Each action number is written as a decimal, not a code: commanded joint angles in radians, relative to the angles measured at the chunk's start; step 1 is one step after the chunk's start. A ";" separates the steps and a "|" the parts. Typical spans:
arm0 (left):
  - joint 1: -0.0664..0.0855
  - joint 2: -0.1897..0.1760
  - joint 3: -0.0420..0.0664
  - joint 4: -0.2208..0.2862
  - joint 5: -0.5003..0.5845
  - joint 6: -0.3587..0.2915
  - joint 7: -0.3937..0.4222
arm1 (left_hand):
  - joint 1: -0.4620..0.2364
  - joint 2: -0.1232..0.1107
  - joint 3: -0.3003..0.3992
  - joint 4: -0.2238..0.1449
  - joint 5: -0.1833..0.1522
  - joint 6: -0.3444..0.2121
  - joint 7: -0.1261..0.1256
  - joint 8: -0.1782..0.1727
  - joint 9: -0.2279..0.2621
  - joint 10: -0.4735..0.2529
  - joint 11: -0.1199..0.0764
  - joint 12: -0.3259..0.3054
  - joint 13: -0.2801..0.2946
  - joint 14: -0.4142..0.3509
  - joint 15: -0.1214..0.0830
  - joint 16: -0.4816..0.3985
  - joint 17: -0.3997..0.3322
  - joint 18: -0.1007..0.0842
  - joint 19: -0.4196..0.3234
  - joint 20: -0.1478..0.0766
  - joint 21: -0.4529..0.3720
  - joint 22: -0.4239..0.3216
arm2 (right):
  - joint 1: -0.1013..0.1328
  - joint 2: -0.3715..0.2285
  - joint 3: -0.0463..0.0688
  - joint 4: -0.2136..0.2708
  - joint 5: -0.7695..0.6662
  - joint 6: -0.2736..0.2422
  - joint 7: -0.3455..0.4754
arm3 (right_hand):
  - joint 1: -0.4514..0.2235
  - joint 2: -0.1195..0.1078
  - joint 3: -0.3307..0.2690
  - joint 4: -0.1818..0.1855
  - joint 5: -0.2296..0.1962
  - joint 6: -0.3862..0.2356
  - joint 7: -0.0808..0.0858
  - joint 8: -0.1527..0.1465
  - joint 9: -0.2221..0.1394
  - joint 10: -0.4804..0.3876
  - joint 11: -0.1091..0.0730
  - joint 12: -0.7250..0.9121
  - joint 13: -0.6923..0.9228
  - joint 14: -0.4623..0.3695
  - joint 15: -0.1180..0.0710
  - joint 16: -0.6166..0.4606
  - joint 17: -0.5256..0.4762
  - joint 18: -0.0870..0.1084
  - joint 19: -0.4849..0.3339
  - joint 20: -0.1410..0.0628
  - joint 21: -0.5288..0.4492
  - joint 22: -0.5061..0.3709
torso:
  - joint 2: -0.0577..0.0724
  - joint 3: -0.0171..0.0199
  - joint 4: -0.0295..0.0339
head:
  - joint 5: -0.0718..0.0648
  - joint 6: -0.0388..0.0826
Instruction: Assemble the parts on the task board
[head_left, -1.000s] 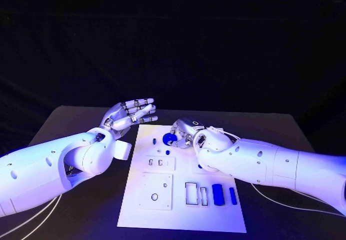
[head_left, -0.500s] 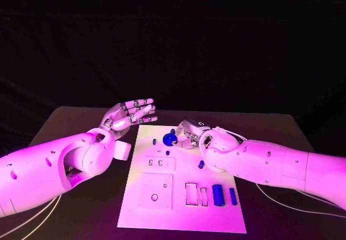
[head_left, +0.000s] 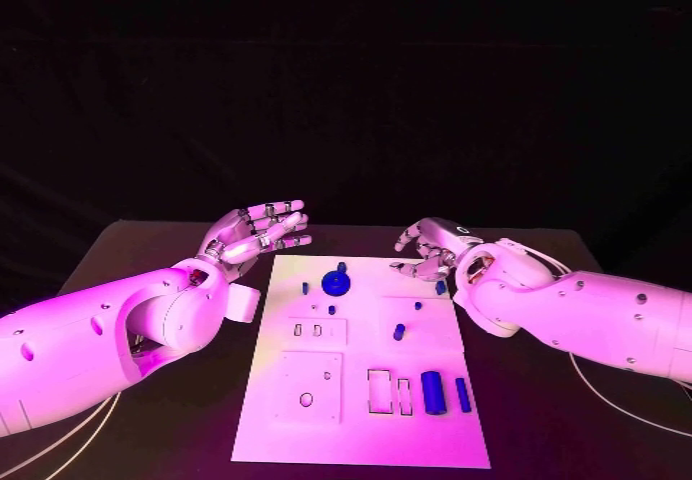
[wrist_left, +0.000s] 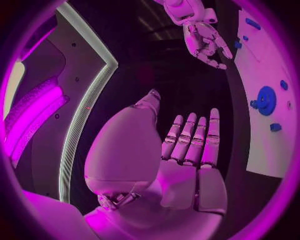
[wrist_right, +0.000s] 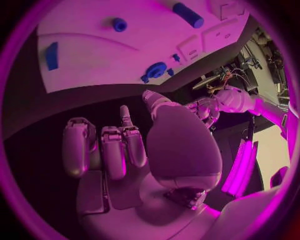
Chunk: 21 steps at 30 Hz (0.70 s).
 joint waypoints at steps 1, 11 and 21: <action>0.001 0.001 0.000 0.002 0.002 0.015 0.008 | 0.006 0.001 -0.005 0.000 -0.002 -0.008 0.090 -0.003 -0.002 -0.010 0.000 -0.003 -0.001 -0.008 0.001 -0.003 -0.002 0.005 -0.009 0.000 -0.004 -0.002 | 0.007 -0.051 0.000 0.015 0.147 0.020 0.150 | 0.028 -0.004 0.002 -0.015 -0.010 0.006 0.002 -0.008 -0.001 0.021 0.005 -0.013 0.154 0.090 0.008 -0.002 0.197 0.002 -0.014 0.004 -0.017 0.037 | -0.002 0.0045 -0.0104 | -0.006 -0.001; 0.001 0.003 0.000 0.003 0.003 0.019 0.009 | 0.006 0.000 -0.006 0.000 -0.002 -0.007 0.090 -0.003 -0.002 -0.010 0.001 -0.004 -0.001 -0.009 0.001 -0.004 -0.002 0.005 -0.010 0.000 -0.004 -0.002 | -0.004 -0.141 -0.007 -0.047 0.243 0.101 0.312 | 0.119 -0.030 0.011 -0.076 -0.012 -0.003 0.009 -0.026 -0.004 -0.047 0.010 -0.079 0.076 0.089 0.013 -0.004 0.194 0.013 -0.049 0.008 -0.063 -0.001 | 0.000 0.0093 -0.0151 | -0.014 -0.003; 0.001 0.005 -0.001 0.000 0.003 0.021 0.009 | 0.006 0.000 -0.006 0.000 -0.002 -0.007 0.090 -0.003 -0.002 -0.010 0.001 -0.004 -0.001 -0.009 0.001 -0.004 -0.002 0.005 -0.010 0.000 -0.004 -0.002 | -0.046 -0.136 -0.009 -0.130 0.238 0.141 0.354 | 0.147 -0.030 0.013 -0.097 -0.011 -0.011 0.009 -0.035 -0.006 -0.043 0.011 -0.076 0.081 0.091 0.015 -0.002 0.203 0.012 -0.048 0.010 -0.062 0.004 | 0.000 0.0057 -0.0110 | -0.019 -0.008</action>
